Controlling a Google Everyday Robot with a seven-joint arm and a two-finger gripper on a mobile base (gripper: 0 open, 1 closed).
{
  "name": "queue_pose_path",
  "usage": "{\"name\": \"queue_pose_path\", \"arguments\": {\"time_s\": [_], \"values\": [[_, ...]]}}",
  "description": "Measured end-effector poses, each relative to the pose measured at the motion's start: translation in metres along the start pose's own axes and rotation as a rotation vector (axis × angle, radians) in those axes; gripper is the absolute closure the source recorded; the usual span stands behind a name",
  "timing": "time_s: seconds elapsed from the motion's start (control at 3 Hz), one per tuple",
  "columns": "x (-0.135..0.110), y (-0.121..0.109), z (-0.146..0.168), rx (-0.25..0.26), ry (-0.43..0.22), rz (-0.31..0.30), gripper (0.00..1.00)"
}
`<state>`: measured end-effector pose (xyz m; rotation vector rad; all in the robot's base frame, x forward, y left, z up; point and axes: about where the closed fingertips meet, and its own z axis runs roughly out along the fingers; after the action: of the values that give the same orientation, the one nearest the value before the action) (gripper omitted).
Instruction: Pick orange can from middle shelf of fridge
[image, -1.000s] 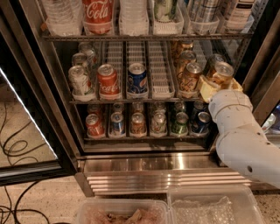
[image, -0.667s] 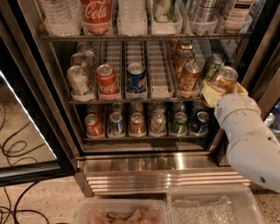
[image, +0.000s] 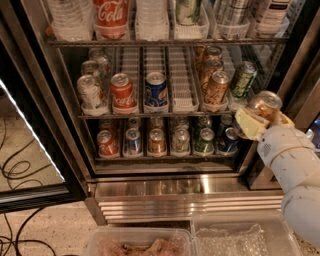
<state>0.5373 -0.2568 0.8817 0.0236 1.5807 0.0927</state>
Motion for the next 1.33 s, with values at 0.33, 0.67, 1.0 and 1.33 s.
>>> {"name": "queue_pose_path", "arguments": {"time_s": [0.33, 0.67, 1.0, 1.33], "values": [[0.0, 0.0, 0.0, 0.0, 0.0, 0.0, 1.0], [0.002, 0.009, 0.0, -0.045, 0.02, -0.003, 1.0], [0.014, 0.022, -0.003, -0.115, 0.063, 0.032, 1.0], [0.018, 0.038, -0.016, -0.181, 0.066, 0.053, 1.0]]}}
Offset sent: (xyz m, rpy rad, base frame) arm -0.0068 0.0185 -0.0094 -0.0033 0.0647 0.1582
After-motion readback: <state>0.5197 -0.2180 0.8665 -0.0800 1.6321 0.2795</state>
